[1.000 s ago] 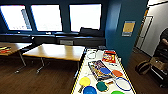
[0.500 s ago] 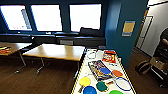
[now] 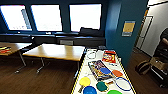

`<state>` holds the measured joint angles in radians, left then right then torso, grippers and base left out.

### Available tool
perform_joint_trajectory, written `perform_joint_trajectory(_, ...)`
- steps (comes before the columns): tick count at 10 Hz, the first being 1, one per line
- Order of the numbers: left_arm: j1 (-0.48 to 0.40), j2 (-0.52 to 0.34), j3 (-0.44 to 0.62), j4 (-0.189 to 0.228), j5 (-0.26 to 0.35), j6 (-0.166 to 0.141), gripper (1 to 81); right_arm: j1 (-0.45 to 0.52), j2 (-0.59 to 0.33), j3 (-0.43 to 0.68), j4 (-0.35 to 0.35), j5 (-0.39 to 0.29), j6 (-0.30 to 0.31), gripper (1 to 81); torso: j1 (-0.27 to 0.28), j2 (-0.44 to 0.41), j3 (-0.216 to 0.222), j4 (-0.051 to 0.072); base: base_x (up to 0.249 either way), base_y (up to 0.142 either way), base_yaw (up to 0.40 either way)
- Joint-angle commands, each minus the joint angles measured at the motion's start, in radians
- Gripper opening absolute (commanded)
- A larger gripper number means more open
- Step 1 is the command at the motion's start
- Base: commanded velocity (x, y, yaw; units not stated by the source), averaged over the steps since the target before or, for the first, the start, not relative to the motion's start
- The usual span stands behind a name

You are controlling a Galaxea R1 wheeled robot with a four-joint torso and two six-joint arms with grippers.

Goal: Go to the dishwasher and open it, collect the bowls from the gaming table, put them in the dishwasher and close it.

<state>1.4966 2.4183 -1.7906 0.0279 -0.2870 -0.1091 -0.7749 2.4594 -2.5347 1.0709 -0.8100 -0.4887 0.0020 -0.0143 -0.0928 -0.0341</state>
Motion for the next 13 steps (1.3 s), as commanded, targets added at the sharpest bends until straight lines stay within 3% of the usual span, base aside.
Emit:
perform_joint_trajectory(1, -0.043, -0.024, 0.010, 0.006, 0.043, -0.004, 81.1, 0.145, -0.073, -0.019, 0.040, -0.090, -0.002, 81.1, 0.000, 0.000, 0.000, 0.000, 0.000, 0.000, 0.000)
perform_joint_trajectory(6, -0.045, -0.022, 0.007, 0.004, 0.043, -0.004, 81.1, 0.219, -0.084, 0.022, 0.046, -0.127, -0.002, 81.1, 0.000, 0.000, 0.000, 0.000, 0.000, 0.000, 0.000)
perform_joint_trajectory(8, -0.045, -0.019, 0.005, 0.004, 0.043, -0.006, 81.1, 0.220, -0.092, 0.121, 0.087, -0.134, -0.011, 81.1, 0.000, 0.000, 0.000, 0.000, 0.000, 0.000, 0.000)
perform_joint_trajectory(13, -0.045, -0.016, -0.010, 0.004, 0.043, -0.006, 81.1, 0.156, -0.146, 0.438, 0.067, 0.135, -0.010, 81.1, 0.000, 0.000, 0.000, 0.000, 0.000, 0.000, 0.000)
